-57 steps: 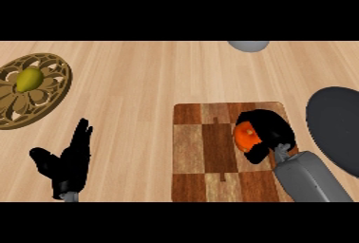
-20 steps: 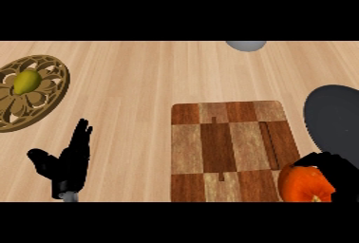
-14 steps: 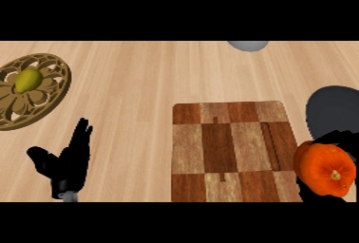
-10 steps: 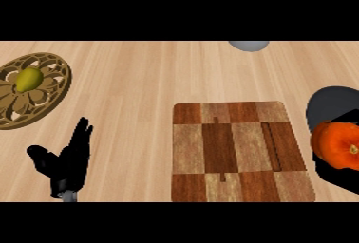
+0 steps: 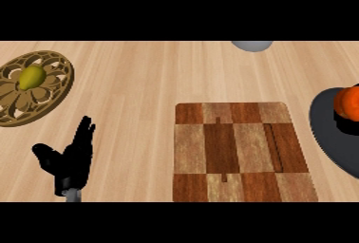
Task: Pick the squash from the cutting board and place it in the pan
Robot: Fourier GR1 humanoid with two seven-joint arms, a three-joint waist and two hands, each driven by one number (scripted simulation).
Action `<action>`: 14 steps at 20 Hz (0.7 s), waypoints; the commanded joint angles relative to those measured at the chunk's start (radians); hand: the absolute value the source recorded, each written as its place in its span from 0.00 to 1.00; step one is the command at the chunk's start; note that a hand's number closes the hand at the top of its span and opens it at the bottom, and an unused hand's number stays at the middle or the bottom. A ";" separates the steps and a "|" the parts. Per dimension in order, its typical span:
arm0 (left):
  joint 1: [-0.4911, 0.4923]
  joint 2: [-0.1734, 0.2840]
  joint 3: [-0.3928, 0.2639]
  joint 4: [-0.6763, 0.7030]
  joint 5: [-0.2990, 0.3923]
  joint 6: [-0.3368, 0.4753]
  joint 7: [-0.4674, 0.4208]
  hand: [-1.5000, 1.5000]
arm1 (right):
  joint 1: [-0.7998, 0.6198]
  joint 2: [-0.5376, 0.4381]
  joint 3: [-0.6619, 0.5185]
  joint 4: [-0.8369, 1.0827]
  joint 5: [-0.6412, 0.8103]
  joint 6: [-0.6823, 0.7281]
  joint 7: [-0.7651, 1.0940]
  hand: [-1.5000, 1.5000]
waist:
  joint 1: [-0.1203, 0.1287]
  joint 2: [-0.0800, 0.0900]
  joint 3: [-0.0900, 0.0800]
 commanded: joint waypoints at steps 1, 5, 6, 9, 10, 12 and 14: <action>0.005 -0.024 -0.004 0.058 0.026 -0.026 0.008 0.50 | -0.106 -0.024 -0.065 0.308 -0.056 -0.071 -0.158 1.00 | 0.006 0.009 -0.007; 0.005 -0.016 -0.004 0.054 0.024 -0.039 0.013 0.50 | -0.211 -0.081 -0.131 0.573 -0.095 -0.129 -0.328 1.00 | 0.010 0.010 -0.006; -0.024 -0.023 0.001 0.074 0.023 -0.035 0.003 0.50 | -0.275 -0.108 -0.135 0.655 -0.085 -0.117 -0.332 1.00 | 0.018 0.014 -0.006; -0.052 -0.034 -0.028 0.067 0.002 -0.022 0.030 0.50 | -0.280 -0.146 -0.073 0.765 0.035 -0.055 -0.235 0.00 | 0.029 0.021 -0.006; -0.008 -0.012 -0.018 0.038 0.017 -0.049 0.024 0.50 | -0.276 -0.150 -0.104 0.831 -0.010 -0.040 -0.284 0.00 | 0.036 0.020 -0.005; -0.028 -0.016 -0.015 0.064 0.020 -0.062 0.009 0.50 | -0.347 -0.160 -0.108 0.947 -0.005 -0.063 -0.353 0.00 | 0.037 0.021 -0.005; -0.012 -0.054 -0.042 0.044 -0.009 -0.015 0.013 0.50 | -0.372 -0.149 -0.131 1.037 -0.006 -0.159 -0.445 0.00 | 0.036 0.020 -0.004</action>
